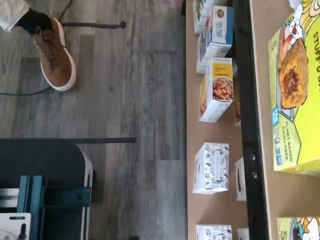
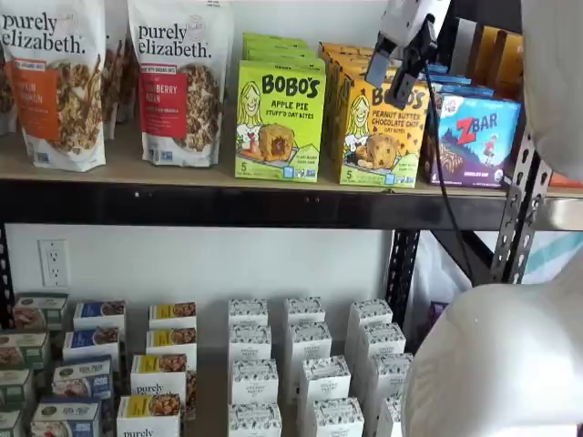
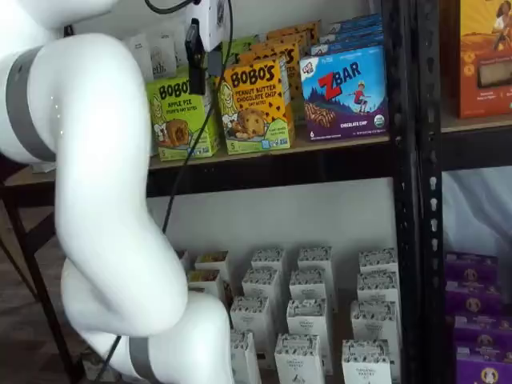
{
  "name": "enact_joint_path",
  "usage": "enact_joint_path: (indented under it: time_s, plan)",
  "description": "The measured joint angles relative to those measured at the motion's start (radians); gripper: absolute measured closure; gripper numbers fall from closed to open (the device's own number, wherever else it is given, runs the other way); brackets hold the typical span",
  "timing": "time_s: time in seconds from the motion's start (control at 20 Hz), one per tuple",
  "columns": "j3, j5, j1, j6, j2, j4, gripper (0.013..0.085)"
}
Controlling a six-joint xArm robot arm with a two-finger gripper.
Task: Pick up the orange box on the top shelf, the fifth box from the left
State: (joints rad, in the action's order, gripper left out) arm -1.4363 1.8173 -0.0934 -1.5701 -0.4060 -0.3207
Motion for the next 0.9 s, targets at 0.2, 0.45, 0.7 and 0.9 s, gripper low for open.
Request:
enact_joint_path:
  time_s: [0.2, 0.45, 0.7, 0.9]
  plan:
    - [-0.061, 0.06, -0.006, 0.003, 0.026, 0.007, 0.013]
    - [-0.082, 0.065, -0.006, 0.011, 0.026, -0.002, 0.013]
    - [-0.016, -0.06, -0.002, 0.008, -0.023, 0.001, 0.013]
    - [-0.003, -0.141, -0.024, -0.02, -0.019, 0.005, 0.013]
